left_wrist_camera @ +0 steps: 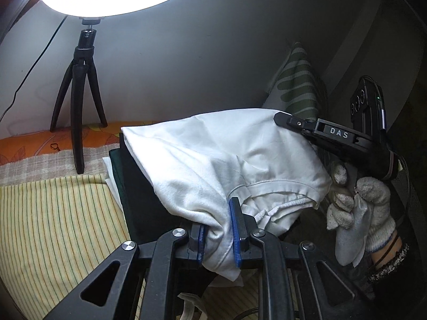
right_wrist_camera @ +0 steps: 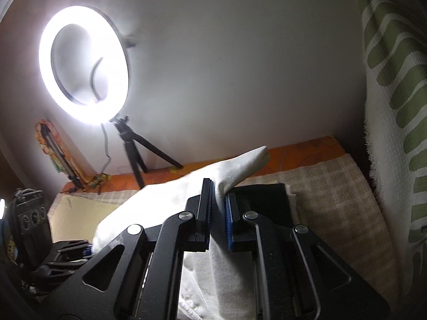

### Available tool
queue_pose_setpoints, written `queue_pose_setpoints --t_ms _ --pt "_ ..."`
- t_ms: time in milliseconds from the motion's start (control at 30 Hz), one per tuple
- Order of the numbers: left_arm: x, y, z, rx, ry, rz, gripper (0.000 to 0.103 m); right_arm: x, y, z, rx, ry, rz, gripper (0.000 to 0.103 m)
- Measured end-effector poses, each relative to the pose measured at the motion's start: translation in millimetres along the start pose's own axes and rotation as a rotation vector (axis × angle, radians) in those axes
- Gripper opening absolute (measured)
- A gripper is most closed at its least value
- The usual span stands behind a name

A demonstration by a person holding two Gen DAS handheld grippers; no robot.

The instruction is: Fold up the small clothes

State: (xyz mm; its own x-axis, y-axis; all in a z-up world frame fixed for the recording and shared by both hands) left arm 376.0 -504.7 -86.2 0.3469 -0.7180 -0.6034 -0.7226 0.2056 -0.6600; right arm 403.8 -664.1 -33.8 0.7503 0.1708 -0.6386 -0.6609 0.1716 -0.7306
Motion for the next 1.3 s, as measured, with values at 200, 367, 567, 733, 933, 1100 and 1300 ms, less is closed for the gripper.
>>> queue_pose_setpoints --t_ms 200,367,567,733,933,1100,1300 --pt "5 12 -7 0.033 -0.029 0.048 0.035 12 14 -31 0.002 0.109 0.04 0.01" --pt "5 14 -20 0.096 -0.086 0.048 0.066 10 15 -44 0.016 0.182 0.035 0.018" --pt "0 13 -23 0.142 -0.185 0.034 0.092 -4 15 -41 0.017 0.19 0.01 0.059" --pt "-16 14 -22 0.159 -0.238 0.012 0.099 -11 19 -30 0.019 0.194 0.011 0.061" --pt "-39 16 -27 0.148 -0.272 0.001 0.103 -37 22 -8 0.011 0.2 -0.03 0.084" --pt "-69 19 -36 0.168 -0.286 -0.034 0.103 -62 25 6 0.041 0.196 -0.05 0.093" --pt "-103 27 -45 0.173 -0.283 -0.062 0.103 -99 28 27 0.051 0.208 -0.106 0.097"
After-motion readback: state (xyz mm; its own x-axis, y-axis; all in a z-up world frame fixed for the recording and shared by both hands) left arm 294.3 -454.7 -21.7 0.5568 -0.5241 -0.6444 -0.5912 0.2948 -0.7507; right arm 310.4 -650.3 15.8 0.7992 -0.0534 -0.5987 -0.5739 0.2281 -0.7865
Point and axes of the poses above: each gripper's, at about its wrist camera, not at the fingertips, and x roughly the way its jaws point, z to its left, y to its underside, the point moved 10 cm from there along x, roughly the way its jaws point, and after that the axes turned 3 degrees about z, right-handed, at the moved point
